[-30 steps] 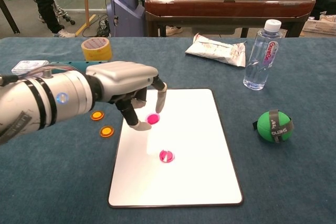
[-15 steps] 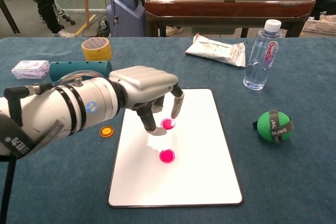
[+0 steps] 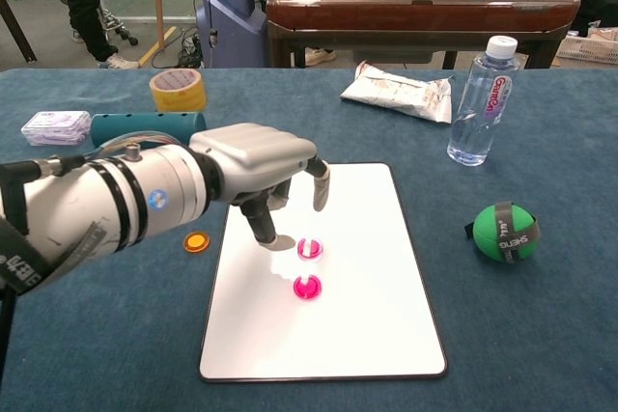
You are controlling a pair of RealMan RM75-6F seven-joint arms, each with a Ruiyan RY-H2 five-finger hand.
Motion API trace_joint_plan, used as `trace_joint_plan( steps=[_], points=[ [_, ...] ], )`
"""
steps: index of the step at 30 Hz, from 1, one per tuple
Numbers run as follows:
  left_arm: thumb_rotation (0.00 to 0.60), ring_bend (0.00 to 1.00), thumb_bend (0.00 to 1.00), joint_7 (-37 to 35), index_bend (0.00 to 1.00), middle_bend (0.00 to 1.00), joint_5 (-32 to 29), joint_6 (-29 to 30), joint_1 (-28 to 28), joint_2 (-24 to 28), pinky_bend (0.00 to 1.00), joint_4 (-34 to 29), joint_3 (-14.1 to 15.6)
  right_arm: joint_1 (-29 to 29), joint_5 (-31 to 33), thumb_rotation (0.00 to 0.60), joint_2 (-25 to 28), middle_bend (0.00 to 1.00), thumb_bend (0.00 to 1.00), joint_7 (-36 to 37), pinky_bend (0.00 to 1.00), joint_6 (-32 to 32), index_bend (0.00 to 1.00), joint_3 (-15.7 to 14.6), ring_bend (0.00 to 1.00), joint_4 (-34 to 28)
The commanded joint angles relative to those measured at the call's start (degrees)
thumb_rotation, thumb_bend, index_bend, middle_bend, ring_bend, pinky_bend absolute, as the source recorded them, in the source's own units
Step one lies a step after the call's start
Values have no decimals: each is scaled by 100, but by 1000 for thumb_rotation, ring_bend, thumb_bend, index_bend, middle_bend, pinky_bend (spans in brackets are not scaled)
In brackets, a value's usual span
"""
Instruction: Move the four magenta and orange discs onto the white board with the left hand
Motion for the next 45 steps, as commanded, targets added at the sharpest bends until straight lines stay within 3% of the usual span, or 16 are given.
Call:
trace_joint_plan(
  steps=[1, 11, 22, 33, 45],
  points=[
    [600, 1000, 320, -7, 445, 1000, 30, 76, 44, 55, 1000, -61, 49, 4, 4, 600, -1, 356, 73, -7, 482, -10, 219, 3, 399, -3],
    [600, 1000, 320, 78, 526, 1000, 94, 412, 319, 471, 1000, -450, 390, 40, -43, 600, -18, 356, 73, -168, 482, -73, 219, -19, 399, -57],
    [600, 1000, 321, -163, 512, 1000, 25, 355, 590, 704, 1000, -350, 598, 94, -39, 600, -44, 356, 72, -395, 482, -184, 219, -28, 399, -139],
    [600, 1000, 320, -329, 453, 1000, -56, 210, 728, 612, 1000, 5, 637, 103, -27, 600, -40, 356, 73, -424, 482, -203, 219, -28, 399, -165],
    [600, 1000, 320, -364, 493, 1000, -122, 133, 812, 588, 1000, 182, 614, 130, -26, 600, -45, 356, 73, -468, 482, -254, 219, -34, 399, -177]
  ],
)
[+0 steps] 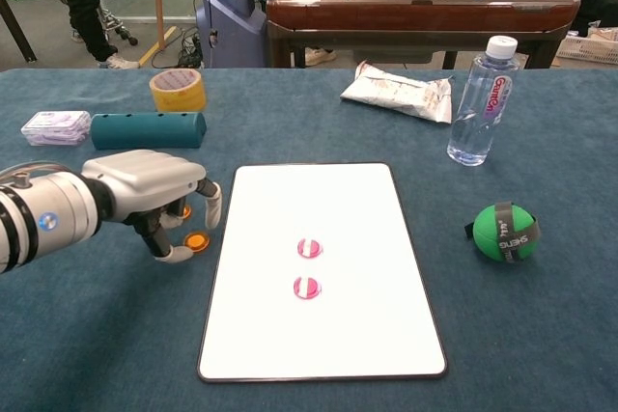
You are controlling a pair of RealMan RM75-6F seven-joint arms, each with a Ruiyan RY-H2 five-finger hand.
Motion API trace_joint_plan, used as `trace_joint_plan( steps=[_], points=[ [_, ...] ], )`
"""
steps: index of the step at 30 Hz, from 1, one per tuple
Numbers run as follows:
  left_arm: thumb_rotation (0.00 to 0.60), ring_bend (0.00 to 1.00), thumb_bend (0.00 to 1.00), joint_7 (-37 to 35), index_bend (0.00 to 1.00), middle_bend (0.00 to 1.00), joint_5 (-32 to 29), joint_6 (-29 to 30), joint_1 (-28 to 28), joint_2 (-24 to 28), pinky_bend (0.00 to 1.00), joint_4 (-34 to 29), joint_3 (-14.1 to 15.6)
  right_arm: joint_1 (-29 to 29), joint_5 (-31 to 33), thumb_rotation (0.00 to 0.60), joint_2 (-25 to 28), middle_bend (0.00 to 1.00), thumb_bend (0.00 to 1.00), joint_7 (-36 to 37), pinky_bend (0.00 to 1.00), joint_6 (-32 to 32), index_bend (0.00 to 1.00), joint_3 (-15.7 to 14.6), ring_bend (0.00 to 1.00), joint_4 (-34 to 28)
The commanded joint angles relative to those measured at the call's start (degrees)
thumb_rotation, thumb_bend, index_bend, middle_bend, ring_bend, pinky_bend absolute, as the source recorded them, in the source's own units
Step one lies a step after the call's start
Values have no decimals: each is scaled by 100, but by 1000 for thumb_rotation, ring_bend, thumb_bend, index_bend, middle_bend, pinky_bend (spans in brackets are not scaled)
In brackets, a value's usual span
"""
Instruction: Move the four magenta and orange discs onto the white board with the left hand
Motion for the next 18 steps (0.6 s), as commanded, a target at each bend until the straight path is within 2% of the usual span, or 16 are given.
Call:
trace_joint_plan(
  steps=[1, 18],
  points=[
    [600, 1000, 321, 9, 495, 1000, -29, -6, 13, -3, 1000, 18, -11, 8, -1, 600, -2, 356, 73, -15, 482, -13, 219, -2, 399, -6],
    [600, 1000, 320, 134, 516, 1000, -84, -68, 26, -80, 1000, 106, -11, 15, 9, 600, 7, 356, 72, -12, 482, -26, 219, -5, 399, -14]
  ],
)
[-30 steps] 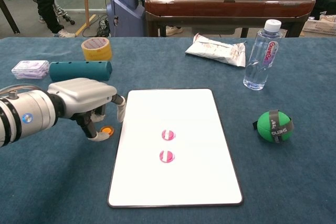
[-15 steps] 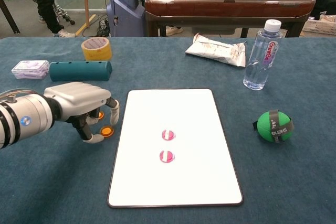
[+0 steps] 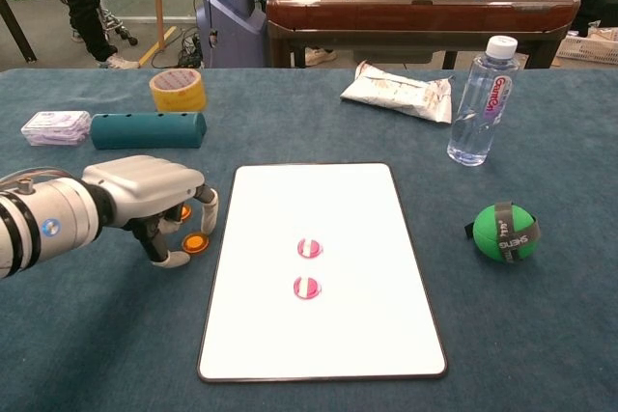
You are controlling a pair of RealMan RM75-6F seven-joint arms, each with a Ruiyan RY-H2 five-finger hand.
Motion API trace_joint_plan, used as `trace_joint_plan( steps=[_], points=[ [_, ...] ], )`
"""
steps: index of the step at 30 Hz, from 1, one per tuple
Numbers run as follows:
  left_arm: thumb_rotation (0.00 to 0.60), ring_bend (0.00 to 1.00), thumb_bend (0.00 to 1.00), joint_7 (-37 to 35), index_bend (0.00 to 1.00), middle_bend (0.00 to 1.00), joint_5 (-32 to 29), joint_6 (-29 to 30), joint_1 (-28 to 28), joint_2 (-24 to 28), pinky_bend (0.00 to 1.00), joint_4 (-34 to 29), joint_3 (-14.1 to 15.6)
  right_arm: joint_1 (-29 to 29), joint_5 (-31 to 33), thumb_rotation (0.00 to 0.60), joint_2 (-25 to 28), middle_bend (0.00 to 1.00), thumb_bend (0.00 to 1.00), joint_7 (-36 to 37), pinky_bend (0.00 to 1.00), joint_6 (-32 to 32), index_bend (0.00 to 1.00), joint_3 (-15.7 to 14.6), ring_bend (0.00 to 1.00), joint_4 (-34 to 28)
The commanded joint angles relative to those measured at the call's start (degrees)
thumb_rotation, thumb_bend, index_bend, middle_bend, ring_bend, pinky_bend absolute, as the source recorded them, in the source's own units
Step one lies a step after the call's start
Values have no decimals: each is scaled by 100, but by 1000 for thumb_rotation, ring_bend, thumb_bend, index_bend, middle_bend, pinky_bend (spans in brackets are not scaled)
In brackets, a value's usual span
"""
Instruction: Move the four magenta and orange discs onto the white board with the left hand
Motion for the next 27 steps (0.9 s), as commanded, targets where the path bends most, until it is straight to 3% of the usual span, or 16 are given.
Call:
trace_joint_plan(
  steps=[1, 18, 27],
  points=[
    [600, 1000, 320, 25, 519, 1000, 10, -2, -5, -17, 1000, 14, -1, -1, -6, 600, 2, 356, 72, 5, 482, 2, 219, -3, 399, 1],
    [600, 1000, 320, 24, 625, 1000, 144, 22, 12, -31, 1000, -53, -52, 1, -6, 600, 0, 356, 73, 4, 482, 6, 219, -5, 399, 1],
    [600, 1000, 320, 159, 630, 1000, 187, 92, -172, 40, 1000, -291, -338, -21, -31, 600, 9, 356, 73, 54, 482, 62, 219, -8, 399, 12]
  ],
)
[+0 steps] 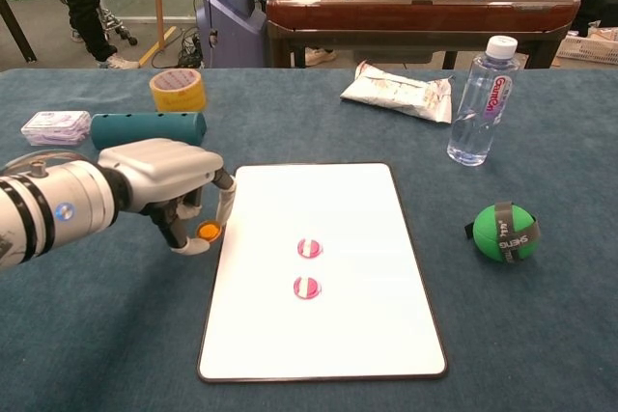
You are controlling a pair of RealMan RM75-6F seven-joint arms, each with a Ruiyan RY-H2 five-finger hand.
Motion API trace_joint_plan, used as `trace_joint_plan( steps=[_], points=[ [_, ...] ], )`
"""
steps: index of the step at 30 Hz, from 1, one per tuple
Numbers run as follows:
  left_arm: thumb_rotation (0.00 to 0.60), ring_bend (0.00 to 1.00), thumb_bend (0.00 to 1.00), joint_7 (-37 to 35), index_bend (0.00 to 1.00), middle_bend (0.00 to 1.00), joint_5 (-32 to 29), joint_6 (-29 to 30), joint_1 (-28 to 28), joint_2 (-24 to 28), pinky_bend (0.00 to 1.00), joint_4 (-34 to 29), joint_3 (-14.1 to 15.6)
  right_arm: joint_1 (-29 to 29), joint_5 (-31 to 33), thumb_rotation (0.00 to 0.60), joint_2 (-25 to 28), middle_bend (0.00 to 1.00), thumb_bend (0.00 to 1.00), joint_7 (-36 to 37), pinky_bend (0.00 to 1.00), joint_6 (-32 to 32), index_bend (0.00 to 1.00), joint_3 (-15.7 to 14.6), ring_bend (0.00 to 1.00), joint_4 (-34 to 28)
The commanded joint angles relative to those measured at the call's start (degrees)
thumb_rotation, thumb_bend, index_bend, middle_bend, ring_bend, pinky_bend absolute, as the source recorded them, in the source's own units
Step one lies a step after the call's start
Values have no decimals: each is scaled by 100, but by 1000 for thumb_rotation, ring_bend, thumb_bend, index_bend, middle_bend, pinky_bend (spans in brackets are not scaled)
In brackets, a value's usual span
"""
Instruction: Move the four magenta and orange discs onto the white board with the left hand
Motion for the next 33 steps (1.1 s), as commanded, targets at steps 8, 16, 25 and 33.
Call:
trace_joint_plan(
  steps=[8, 16, 25, 33],
  points=[
    [600, 1000, 321, 306, 629, 1000, -98, -6, -432, -114, 1000, -116, -434, -59, -21, 600, 18, 356, 73, 152, 482, 128, 219, 4, 399, 51],
    [600, 1000, 321, 479, 628, 1000, -368, -84, -765, -556, 1000, 368, -630, -119, 5, 600, 39, 356, 73, 371, 482, 235, 219, 25, 399, 133],
    [600, 1000, 320, 531, 627, 1000, -513, -151, -1018, -898, 1000, 1008, -768, -144, 36, 600, 54, 356, 73, 543, 482, 268, 219, 46, 399, 205],
    [600, 1000, 320, 677, 622, 1000, -346, 9, -1138, -1134, 1000, 1497, -759, -143, 46, 600, 57, 356, 73, 580, 482, 253, 219, 53, 399, 221]
  ],
)
